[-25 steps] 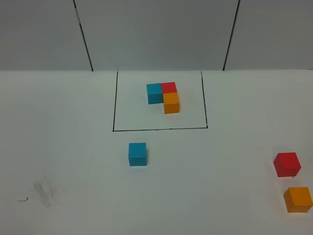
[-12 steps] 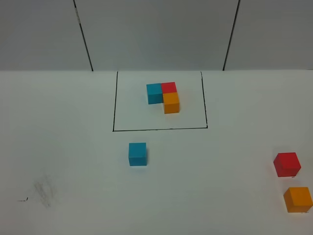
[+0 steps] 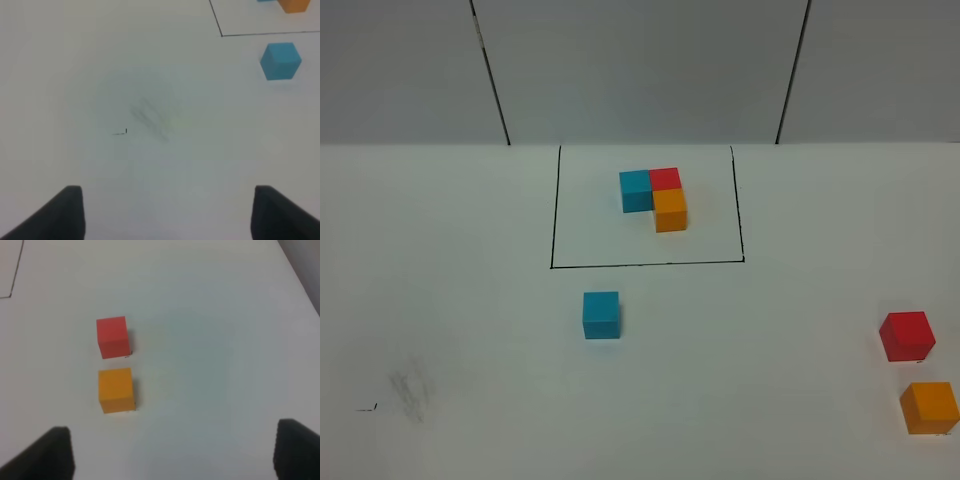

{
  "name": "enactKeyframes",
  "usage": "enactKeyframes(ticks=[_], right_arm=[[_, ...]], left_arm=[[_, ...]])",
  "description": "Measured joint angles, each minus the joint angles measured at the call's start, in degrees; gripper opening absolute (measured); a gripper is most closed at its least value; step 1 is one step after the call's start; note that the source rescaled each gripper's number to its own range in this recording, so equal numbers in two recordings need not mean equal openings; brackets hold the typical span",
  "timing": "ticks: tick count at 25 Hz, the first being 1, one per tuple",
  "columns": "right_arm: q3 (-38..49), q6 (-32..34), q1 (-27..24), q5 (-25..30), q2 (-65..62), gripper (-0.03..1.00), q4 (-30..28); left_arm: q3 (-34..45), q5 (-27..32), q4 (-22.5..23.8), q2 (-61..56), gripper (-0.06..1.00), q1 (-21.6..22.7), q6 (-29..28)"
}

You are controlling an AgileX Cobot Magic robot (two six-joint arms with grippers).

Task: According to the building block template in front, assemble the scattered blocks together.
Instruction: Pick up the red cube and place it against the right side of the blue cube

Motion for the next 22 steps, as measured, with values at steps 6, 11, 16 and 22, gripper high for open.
enactKeyframes(ticks=[6,11,16,22], right_arm=[[0.0,0.0,0.0,0.0,0.0,0.65,0.0],[0.0,0.0,0.0,0.0,0.0,0.65,0.0],[0.0,0.0,0.0,0.0,0.0,0.65,0.0],[0.0,0.0,0.3,0.0,0.0,0.65,0.0]], left_arm=[[0.1,-0.7,-0.1,0.0,0.99,0.0,-0.4],[0.1,-0.7,-0.1,0.0,0.99,0.0,-0.5],[0.1,-0.7,-0.1,0.0,0.99,0.0,-0.5],[0.1,-0.7,-0.1,0.0,0.99,0.0,-0.5]])
